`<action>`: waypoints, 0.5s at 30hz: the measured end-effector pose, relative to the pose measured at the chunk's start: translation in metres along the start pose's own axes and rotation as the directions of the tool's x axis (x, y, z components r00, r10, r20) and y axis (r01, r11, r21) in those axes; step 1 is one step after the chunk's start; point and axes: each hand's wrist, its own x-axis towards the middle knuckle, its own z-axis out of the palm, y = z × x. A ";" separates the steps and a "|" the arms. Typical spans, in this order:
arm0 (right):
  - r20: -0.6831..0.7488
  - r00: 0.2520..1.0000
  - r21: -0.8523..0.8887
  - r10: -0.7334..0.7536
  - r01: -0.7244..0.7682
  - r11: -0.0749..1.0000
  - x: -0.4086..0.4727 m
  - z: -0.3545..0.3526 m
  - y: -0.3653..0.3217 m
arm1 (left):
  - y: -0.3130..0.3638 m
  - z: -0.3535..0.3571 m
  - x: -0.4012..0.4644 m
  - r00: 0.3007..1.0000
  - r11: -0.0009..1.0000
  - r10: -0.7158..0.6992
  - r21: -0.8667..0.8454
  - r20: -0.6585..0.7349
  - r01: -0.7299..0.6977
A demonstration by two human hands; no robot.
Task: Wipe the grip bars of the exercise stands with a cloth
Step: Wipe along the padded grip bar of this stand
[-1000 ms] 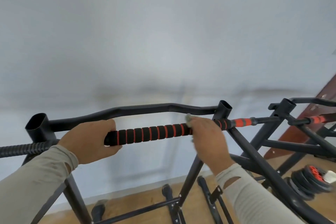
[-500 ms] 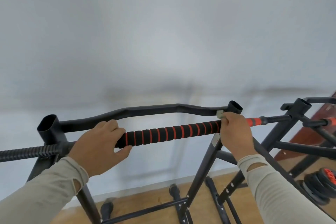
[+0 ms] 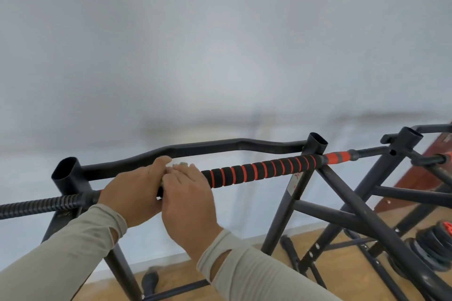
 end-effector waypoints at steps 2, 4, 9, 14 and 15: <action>-0.003 0.996 0.009 -0.088 0.088 0.996 -0.005 -0.008 0.009 | 0.002 -0.001 0.002 0.999 0.999 -0.042 -0.011 -0.005 0.042; 0.009 0.987 -0.044 -0.160 0.160 0.986 -0.010 -0.022 0.035 | -0.001 -0.002 0.003 0.998 0.997 -0.070 -0.015 0.010 0.070; -0.024 0.999 -0.234 -0.043 0.036 0.972 -0.019 -0.064 0.110 | -0.005 -0.007 0.005 0.992 0.998 -0.069 -0.003 0.108 0.070; 0.002 0.958 -0.465 0.287 -0.253 0.848 -0.032 -0.122 0.187 | -0.009 -0.007 0.007 0.991 0.998 -0.059 -0.010 0.117 0.061; 0.013 0.925 -0.510 0.380 -0.321 0.798 -0.033 -0.134 0.197 | -0.009 -0.007 0.007 0.992 0.998 -0.054 -0.012 0.115 0.055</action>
